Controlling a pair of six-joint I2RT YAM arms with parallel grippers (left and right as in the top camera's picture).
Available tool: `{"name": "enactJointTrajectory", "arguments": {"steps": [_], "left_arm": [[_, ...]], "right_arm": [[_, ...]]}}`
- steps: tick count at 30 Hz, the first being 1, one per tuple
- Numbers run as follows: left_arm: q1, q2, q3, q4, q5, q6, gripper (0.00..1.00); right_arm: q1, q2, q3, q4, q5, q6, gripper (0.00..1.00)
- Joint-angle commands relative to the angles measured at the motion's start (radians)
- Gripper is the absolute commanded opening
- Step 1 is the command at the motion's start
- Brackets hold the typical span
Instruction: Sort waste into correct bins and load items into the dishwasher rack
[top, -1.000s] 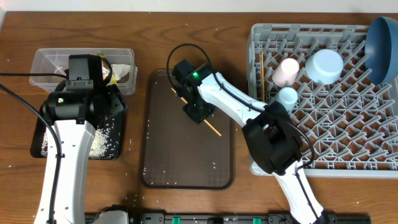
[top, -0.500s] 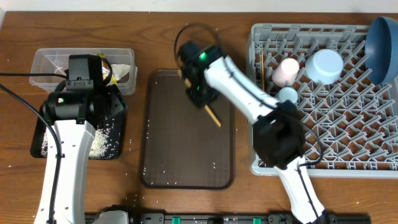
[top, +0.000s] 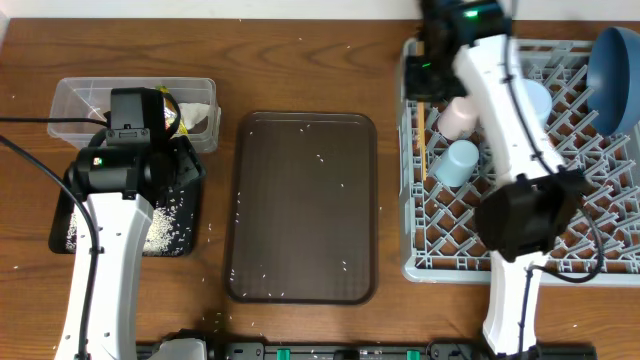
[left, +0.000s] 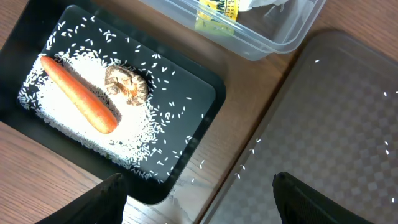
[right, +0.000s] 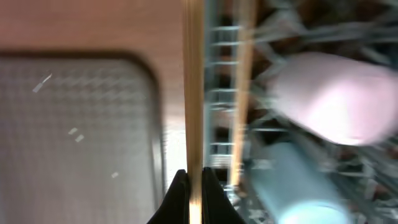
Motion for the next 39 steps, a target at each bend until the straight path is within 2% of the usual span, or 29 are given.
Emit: {"name": "enactJointTrajectory", "arguments": {"steps": [1,17,18,21,22,24,28,29,39], "left_arm": [[0.003,0.004,0.005,-0.003,-0.008,-0.002,0.77],[0.003,0.004,0.005,0.001,-0.008,-0.002,0.77],[0.003,0.004,0.005,0.001,-0.008,-0.002,0.76],[0.003,0.004,0.005,0.001,-0.008,-0.002,0.77],[0.003,0.004,0.005,0.0,-0.008,-0.003,0.77],[0.003,0.004,0.005,0.0,-0.008,-0.002,0.77],[0.003,0.004,0.005,0.0,-0.008,-0.002,0.78],[0.003,0.004,0.005,0.0,-0.008,-0.002,0.99],[0.003,0.004,0.005,0.0,-0.008,-0.01,0.98]], "right_arm": [[-0.036,-0.007,-0.025,-0.008,0.013,0.047,0.01],[-0.034,-0.007,-0.165,0.053,-0.001,-0.042,0.02],[-0.034,-0.007,-0.17,0.055,-0.003,-0.05,0.07],[-0.032,-0.007,-0.174,0.055,-0.005,-0.079,0.37],[-0.032,-0.007,-0.174,0.055,-0.006,-0.086,0.43],[-0.031,-0.007,-0.174,0.056,-0.014,-0.101,0.48],[-0.029,-0.011,-0.17,0.051,-0.034,-0.116,0.5],[-0.028,-0.016,-0.168,0.047,-0.045,-0.13,0.5],[0.002,-0.241,-0.163,0.03,-0.05,-0.145,0.54]]}}
